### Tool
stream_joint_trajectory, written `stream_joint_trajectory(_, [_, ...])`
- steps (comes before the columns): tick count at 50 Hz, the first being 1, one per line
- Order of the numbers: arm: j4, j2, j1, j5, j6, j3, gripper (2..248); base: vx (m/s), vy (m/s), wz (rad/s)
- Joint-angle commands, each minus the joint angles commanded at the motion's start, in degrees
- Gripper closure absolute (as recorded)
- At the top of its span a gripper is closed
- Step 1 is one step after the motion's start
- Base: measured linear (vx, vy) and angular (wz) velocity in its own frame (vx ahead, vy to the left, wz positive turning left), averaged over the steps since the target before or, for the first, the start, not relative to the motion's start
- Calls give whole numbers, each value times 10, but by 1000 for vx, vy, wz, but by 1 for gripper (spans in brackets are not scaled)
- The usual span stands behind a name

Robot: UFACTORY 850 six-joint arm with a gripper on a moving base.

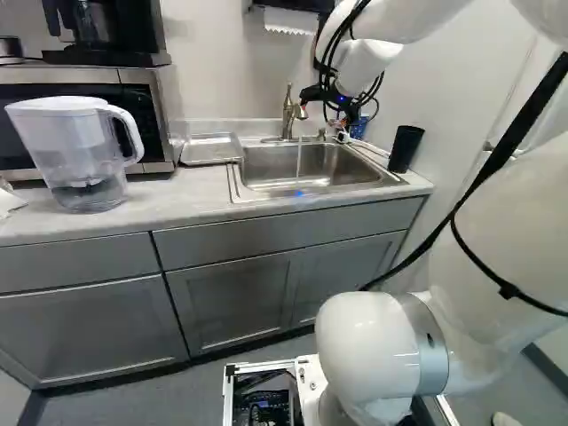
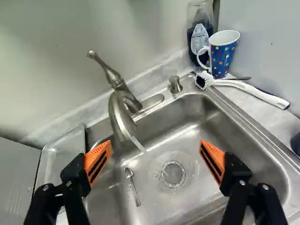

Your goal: Rinse the cup and place it in the tray

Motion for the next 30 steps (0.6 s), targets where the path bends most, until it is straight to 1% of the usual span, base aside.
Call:
stream_joint_trajectory(6, [13,0,-2,15,0,0,3,0,0,0])
stream_joint_trajectory(10, [21,0,-3,24,-10,0,3,0,0,0])
stream_joint_trajectory(17, [36,-1,-4,40,-44,-1,3,0,0,0])
stream_joint_trajectory(30, [66,-2,-9,68,-121,-1,3,0,0,0])
